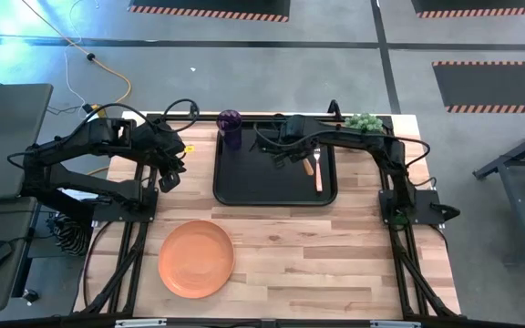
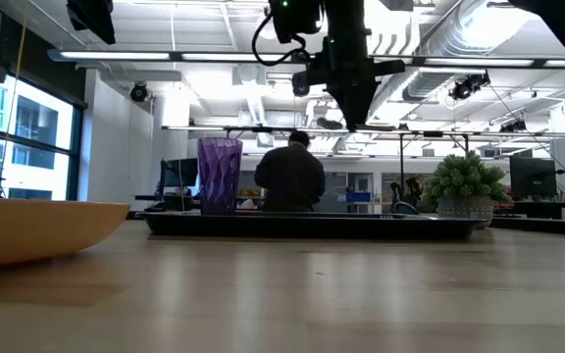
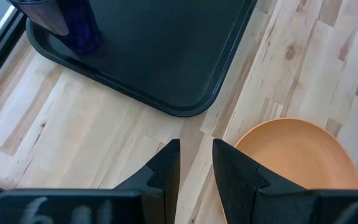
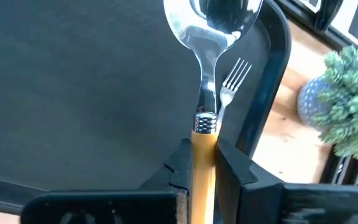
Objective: Pick and place plate/cup/fork/spoon on tray
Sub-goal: Put the brown spoon to the left of the orange fork on the tray
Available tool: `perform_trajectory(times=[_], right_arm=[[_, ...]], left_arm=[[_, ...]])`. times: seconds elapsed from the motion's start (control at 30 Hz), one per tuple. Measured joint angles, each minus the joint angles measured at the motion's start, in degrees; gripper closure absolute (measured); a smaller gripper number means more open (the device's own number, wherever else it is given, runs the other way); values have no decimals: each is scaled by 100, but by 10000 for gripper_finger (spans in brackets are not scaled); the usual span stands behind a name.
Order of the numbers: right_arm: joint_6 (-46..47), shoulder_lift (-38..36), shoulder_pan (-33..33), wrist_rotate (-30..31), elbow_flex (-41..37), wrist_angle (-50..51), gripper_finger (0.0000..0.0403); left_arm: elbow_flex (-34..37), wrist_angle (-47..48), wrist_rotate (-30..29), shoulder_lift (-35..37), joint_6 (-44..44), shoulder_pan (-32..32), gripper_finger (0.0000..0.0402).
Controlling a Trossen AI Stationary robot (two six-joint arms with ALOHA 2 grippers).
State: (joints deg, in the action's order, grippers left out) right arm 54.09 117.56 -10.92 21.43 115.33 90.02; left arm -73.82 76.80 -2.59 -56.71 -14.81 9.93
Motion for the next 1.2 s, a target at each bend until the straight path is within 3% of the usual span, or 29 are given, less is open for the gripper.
perform_trajectory(times=[0.37, 0.47, 0.6, 0.87, 1.03, 1.2], right_arm=[[-561, -260, -217, 122, -83, -19, 382], [-307, -785, -230, 111, -710, -4, 382], [435, -1916, -176, -171, -2175, -241, 382], [1772, -3817, 145, -438, -4313, -2458, 382], [2093, -4074, 160, -530, -4815, -3188, 382], [2091, -3773, -6, -595, -4920, -3584, 382]], left_arm=[[0, -13, -326, 0, 4, 27, 316], [-2, -14, -411, 0, 4, 75, 316], [0, -73, -426, 0, 3, 169, 316], [-1, -436, -446, -2, 4, 306, 316], [0, -477, -446, -2, 2, 334, 316], [0, -477, -446, -2, 2, 334, 316]])
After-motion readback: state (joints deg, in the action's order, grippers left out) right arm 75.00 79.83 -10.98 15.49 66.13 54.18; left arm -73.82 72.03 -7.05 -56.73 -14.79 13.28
